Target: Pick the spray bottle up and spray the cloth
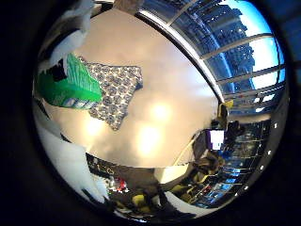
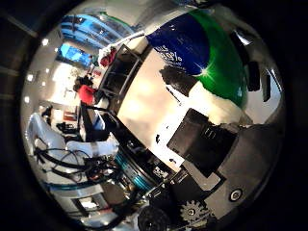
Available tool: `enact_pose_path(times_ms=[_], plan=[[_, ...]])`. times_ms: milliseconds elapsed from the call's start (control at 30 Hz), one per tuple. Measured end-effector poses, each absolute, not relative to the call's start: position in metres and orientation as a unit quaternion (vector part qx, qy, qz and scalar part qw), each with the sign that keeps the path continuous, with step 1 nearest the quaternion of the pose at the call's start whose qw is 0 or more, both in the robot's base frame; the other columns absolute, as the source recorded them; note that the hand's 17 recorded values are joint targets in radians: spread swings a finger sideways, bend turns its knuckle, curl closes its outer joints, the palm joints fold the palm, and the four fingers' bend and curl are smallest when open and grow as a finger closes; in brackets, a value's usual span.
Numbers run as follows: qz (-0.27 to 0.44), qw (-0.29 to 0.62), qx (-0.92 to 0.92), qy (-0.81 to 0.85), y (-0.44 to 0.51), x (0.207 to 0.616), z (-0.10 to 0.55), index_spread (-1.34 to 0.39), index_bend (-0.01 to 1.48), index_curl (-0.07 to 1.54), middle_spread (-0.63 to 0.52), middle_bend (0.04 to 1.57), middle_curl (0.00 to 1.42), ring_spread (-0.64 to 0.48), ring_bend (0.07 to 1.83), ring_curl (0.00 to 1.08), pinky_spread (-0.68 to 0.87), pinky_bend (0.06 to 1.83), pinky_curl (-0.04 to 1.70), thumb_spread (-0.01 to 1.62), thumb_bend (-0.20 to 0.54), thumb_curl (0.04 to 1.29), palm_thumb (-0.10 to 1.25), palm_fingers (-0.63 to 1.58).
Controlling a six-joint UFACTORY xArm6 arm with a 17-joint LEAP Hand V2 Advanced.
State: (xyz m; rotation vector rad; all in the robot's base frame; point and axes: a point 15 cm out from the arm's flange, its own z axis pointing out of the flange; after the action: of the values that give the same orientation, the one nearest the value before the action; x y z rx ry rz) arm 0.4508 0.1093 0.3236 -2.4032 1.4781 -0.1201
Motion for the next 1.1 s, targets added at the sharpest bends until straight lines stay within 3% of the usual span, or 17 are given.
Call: enact_pose_path(times_ms=[500,1100], plan=[[-0.017,0.349,-0.792,0.5,0.231,0.47,0.358,-0.25,1.08,0.91,-0.12,1.43,0.69,-0.21,1.42,0.77,-0.18,1.07,1.39,0.99,-0.014,0.72,1.05,1.13],[0.078,0.341,-0.785,0.512,0.284,0.478,0.253,-0.25,1.07,0.92,-0.11,1.43,0.68,-0.21,1.41,0.77,-0.19,1.06,1.39,1.01,-0.013,0.73,1.03,1.12]])
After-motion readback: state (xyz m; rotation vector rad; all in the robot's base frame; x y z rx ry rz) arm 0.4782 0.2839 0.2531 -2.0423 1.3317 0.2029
